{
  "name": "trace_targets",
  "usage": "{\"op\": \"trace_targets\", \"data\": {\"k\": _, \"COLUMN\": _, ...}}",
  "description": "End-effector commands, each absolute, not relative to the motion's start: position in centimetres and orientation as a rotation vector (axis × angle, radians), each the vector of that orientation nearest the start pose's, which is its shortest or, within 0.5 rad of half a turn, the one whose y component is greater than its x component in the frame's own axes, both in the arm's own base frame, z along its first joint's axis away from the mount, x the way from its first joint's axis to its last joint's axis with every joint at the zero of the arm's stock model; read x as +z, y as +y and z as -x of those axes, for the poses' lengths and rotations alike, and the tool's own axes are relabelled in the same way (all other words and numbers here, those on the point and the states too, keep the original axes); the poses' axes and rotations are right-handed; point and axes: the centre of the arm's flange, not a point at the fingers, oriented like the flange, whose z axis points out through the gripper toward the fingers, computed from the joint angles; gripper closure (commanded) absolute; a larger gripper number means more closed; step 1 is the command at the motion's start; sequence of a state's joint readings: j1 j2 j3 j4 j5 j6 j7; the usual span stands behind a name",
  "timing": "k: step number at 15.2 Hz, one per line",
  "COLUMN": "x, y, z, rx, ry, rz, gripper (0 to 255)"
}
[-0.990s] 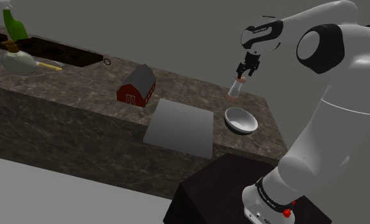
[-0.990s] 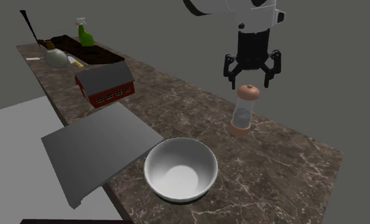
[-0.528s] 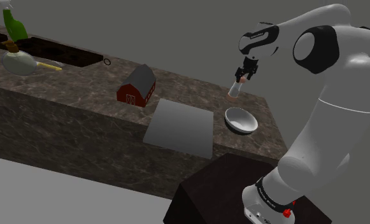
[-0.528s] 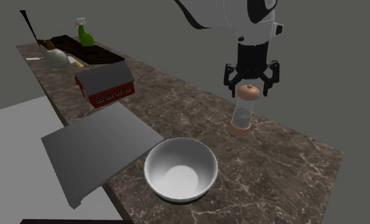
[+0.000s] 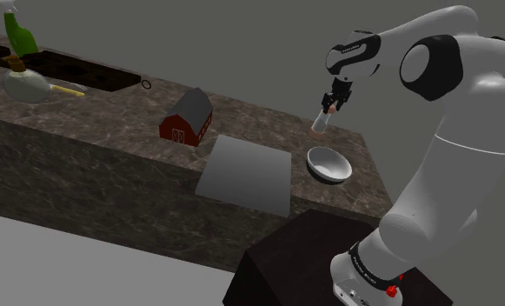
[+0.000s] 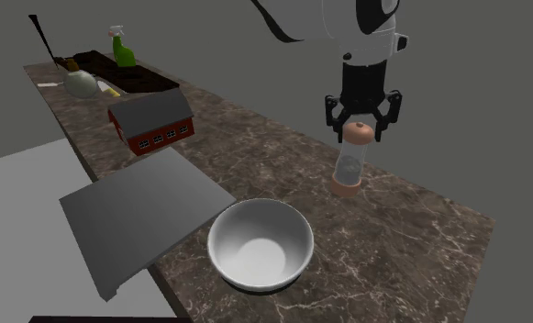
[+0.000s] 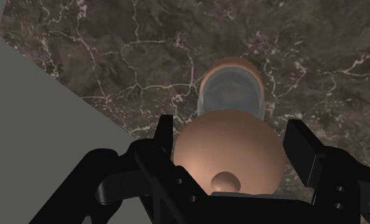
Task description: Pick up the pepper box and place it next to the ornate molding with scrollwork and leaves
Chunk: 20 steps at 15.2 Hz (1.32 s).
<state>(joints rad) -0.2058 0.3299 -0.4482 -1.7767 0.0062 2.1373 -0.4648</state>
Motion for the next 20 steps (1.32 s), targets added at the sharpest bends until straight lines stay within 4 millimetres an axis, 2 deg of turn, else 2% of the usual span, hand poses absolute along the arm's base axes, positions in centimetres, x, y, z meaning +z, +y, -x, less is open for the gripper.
{"op": "trace_targets", "data": {"k": 1, "x": 39.4, "y": -37.2, "z": -52.3, "rx": 0.031, "ry": 0.274, "rz": 3.277, "gripper": 255}}
{"op": "trace_targets", "data": {"k": 7, "x": 39.4, "y": -37.2, "z": -52.3, "rx": 0.031, "ry": 0.274, "rz": 3.277, "gripper": 255}}
{"op": "trace_targets", "data": {"k": 20, "x": 46.3, "y": -37.2, "z": -52.3, "rx": 0.031, "ry": 0.274, "rz": 3.277, "gripper": 255}}
